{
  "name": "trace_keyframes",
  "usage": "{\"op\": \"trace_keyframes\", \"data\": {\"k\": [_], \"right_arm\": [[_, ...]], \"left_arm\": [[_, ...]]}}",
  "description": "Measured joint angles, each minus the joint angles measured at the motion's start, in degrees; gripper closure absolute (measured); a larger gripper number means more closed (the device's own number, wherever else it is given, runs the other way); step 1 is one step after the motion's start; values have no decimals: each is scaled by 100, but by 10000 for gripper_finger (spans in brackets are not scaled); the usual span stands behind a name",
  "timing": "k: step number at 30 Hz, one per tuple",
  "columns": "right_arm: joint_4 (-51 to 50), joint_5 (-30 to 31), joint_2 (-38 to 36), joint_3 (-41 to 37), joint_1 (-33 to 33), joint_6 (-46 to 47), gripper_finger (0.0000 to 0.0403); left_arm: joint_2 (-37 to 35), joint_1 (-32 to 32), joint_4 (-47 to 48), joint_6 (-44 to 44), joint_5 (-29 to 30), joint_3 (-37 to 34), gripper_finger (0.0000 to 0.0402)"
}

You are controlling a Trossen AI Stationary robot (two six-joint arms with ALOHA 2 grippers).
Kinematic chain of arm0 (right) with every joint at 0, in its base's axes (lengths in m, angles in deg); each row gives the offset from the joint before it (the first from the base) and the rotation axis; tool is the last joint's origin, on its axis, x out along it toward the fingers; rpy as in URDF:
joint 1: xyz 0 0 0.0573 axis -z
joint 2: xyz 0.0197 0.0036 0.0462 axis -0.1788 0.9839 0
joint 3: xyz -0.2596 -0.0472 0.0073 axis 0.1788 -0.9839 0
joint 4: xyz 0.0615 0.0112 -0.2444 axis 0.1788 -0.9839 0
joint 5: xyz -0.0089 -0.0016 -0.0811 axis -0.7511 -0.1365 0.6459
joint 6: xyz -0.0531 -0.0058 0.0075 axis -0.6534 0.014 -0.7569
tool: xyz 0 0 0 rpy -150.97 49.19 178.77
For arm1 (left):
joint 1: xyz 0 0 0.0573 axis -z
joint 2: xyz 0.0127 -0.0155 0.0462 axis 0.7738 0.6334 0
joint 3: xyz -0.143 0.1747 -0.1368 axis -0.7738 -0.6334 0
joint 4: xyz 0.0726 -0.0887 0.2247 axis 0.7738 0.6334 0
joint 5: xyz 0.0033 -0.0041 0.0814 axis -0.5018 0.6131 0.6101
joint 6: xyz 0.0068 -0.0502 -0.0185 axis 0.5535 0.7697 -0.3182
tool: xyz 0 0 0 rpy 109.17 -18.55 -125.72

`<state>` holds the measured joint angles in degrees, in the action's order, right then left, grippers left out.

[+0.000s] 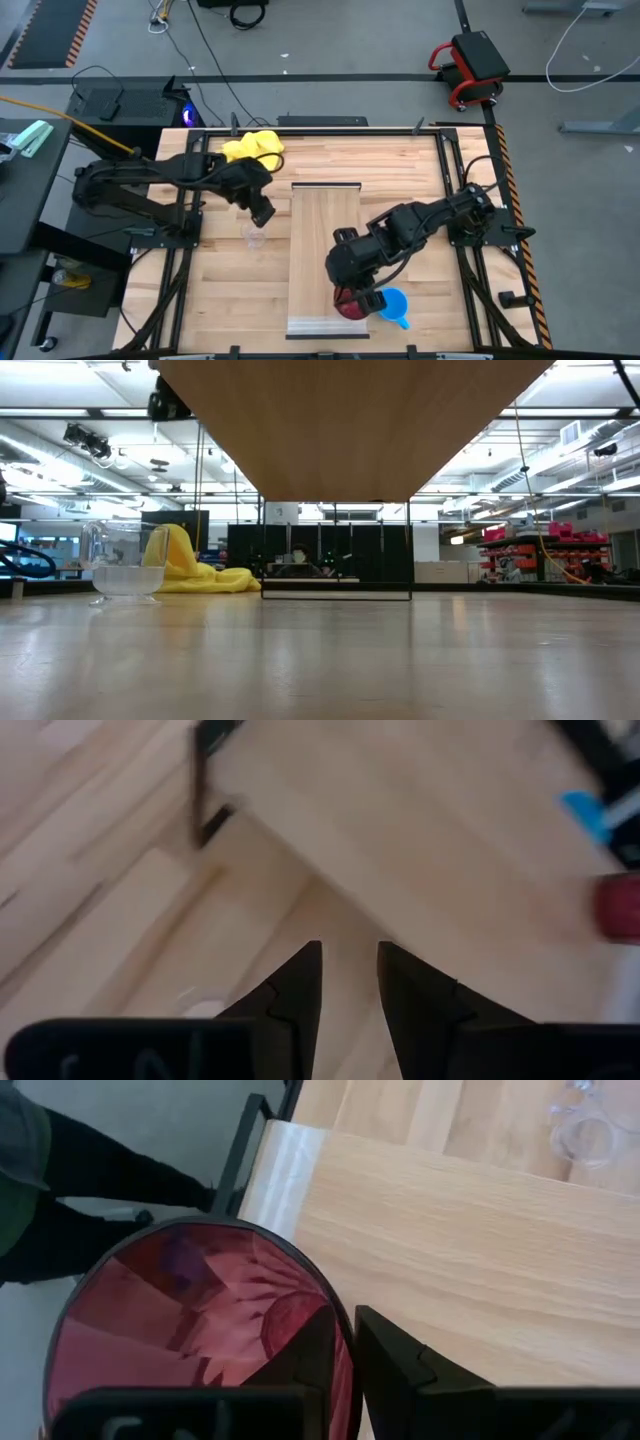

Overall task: Stack small to large cups/mugs on shelf
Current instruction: Put the red cup on the shelf

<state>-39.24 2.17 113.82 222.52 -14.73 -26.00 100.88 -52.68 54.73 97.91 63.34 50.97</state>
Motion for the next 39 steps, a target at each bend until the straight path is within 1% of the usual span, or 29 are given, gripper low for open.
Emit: {"op": "trace_keyframes", "data": {"k": [7, 14, 18, 22, 26, 33, 36, 39], "right_arm": [[112, 15, 0, 0, 106, -111, 352], [251, 12, -13, 0, 102, -293, 352], [258, 12, -15, 0, 102, -301, 352], [262, 12, -42, 0, 98, -285, 352], [264, 14, -96, 0, 73, -252, 352], [321, 14, -273, 4, 52, -142, 352], [370, 36, -407, 4, 52, -124, 352], [412, 140, -539, 7, 68, -28, 352]], "left_arm": [[-121, 724, -962, 451, 11, 2, 294], [-95, 1443, -1133, 901, 29, 2, 294], [-95, 1825, -1296, 1137, 307, 2, 294], [-4, 2136, -1574, 1168, 616, -1, 294], [153, 2300, -1718, 1174, 771, 3, 294], [634, 2407, -1900, 1356, 796, -2, 294], [919, 2481, -2428, 1331, 719, -2, 294], [1163, 2616, -3108, 1126, 482, -2, 294]]}}
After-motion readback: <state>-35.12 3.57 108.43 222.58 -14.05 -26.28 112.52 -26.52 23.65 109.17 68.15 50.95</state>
